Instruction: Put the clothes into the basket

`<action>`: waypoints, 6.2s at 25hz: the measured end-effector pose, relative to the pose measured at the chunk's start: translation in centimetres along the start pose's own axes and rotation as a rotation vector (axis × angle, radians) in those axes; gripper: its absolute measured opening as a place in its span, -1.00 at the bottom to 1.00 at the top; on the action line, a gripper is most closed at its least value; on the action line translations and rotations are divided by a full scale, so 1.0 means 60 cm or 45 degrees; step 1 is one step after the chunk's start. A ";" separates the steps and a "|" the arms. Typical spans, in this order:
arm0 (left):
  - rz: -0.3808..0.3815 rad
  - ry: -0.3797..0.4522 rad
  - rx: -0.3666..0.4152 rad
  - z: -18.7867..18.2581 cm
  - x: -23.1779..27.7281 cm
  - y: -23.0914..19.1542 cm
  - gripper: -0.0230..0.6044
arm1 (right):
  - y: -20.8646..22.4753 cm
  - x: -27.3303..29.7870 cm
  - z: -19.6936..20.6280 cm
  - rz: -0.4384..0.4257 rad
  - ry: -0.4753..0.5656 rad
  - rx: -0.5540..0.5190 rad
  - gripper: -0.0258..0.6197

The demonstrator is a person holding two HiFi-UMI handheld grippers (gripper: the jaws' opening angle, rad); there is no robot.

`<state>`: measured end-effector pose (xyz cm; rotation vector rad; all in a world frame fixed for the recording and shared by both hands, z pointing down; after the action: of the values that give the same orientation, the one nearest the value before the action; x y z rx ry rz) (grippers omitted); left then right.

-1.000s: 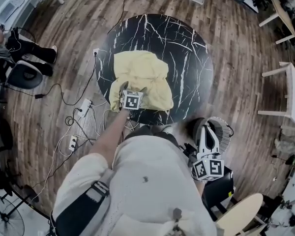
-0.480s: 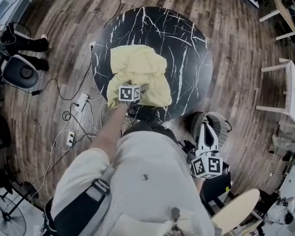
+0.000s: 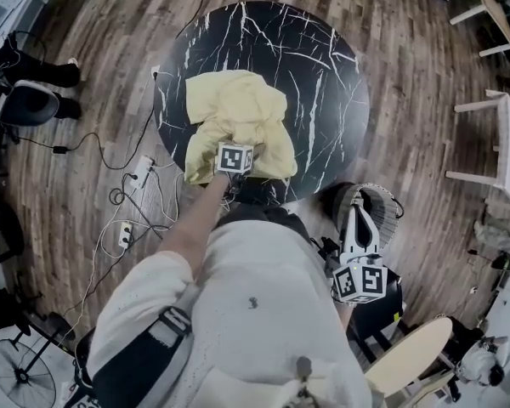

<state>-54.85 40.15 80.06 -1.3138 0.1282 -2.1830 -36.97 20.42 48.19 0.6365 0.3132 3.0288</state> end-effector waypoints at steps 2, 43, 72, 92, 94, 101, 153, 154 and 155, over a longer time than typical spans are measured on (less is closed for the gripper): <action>-0.093 -0.021 0.057 0.006 0.014 -0.006 0.55 | 0.006 0.005 0.001 0.010 -0.004 0.007 -0.89; -0.097 0.129 0.281 -0.025 -0.077 0.081 -0.62 | 0.052 -0.042 0.003 0.102 0.052 0.050 -0.89; 0.286 0.640 0.497 -0.166 -0.332 0.314 -0.62 | 0.061 -0.131 -0.012 0.120 0.191 0.091 -0.89; 0.526 0.842 0.629 -0.241 -0.449 0.437 -0.62 | 0.092 -0.196 -0.036 0.280 0.278 0.110 -0.89; 0.542 0.839 0.645 -0.242 -0.448 0.446 -0.62 | 0.102 -0.203 -0.035 0.308 0.287 0.119 -0.89; 0.590 0.811 0.704 -0.244 -0.432 0.491 -0.62 | 0.137 -0.232 -0.039 0.394 0.320 0.137 -0.89; 0.923 0.701 1.022 0.058 -0.424 1.057 -0.62 | 0.440 -0.720 0.094 0.704 0.406 0.263 -0.89; 0.928 0.698 1.028 0.067 -0.423 1.070 -0.62 | 0.446 -0.732 0.099 0.711 0.407 0.265 -0.89; 0.934 0.696 1.032 0.077 -0.422 1.082 -0.62 | 0.453 -0.744 0.105 0.718 0.408 0.267 -0.89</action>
<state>-14.39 0.73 39.00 -0.1479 -0.0624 -1.5956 6.74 -8.19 41.69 0.2703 0.5493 3.6827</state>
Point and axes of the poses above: the fingertips, and each gripper's own axes: x forward along the fingers, y to its right, z out of its underside, the point moved 1 cm from there along -x, backward along the fingers, and after that the axes turned 2 degrees about x, right-handed, at the moved point
